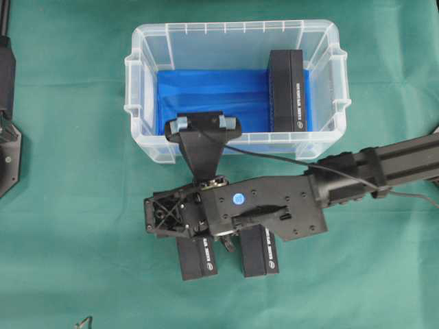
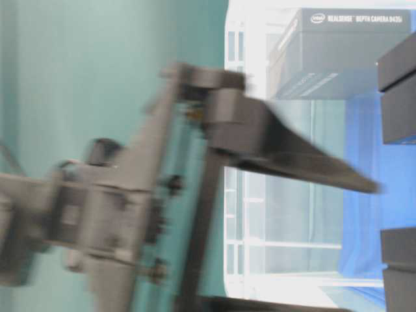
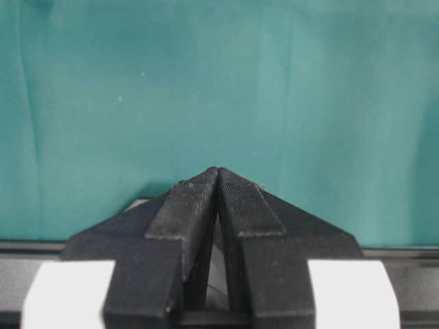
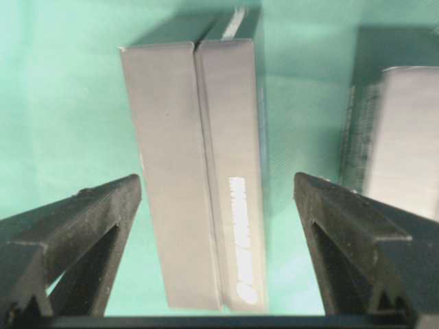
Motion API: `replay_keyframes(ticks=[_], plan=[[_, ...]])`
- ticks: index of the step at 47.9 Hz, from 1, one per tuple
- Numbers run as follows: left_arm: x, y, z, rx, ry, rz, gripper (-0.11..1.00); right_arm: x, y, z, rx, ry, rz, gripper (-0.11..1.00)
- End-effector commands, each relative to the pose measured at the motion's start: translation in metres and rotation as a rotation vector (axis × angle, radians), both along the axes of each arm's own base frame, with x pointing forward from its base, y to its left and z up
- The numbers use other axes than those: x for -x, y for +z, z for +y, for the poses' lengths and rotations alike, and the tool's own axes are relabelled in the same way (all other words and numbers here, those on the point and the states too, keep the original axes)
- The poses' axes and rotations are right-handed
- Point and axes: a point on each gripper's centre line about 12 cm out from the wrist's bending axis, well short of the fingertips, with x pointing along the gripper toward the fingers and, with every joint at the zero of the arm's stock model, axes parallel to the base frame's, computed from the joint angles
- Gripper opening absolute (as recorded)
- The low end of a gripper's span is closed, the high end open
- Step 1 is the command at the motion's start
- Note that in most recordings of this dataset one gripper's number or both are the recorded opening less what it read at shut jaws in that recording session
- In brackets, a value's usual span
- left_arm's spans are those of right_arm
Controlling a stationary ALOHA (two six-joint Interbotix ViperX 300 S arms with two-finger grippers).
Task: Take the box out of the case with the right arm.
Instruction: 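Lower the box onto the table and open the right gripper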
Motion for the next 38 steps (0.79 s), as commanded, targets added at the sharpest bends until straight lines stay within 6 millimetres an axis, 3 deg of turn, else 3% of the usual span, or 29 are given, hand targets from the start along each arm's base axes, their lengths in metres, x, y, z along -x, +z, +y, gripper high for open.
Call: replay_keyframes(ticks=[1, 14, 38], plan=[[-0.001, 0.008, 0.0, 0.002, -0.003, -0.028, 0.0, 0.008, 0.051, -0.004, 0.01, -0.003, -0.071, 0.9], [0.0, 0.008, 0.0, 0.002, -0.003, -0.029, 0.0, 0.011, 0.091, -0.012, 0.042, 0.017, -0.081, 0.9], [0.0, 0.008, 0.0, 0.001, -0.001, -0.028, 0.0, 0.026, 0.092, -0.01, 0.06, 0.046, -0.006, 0.88]])
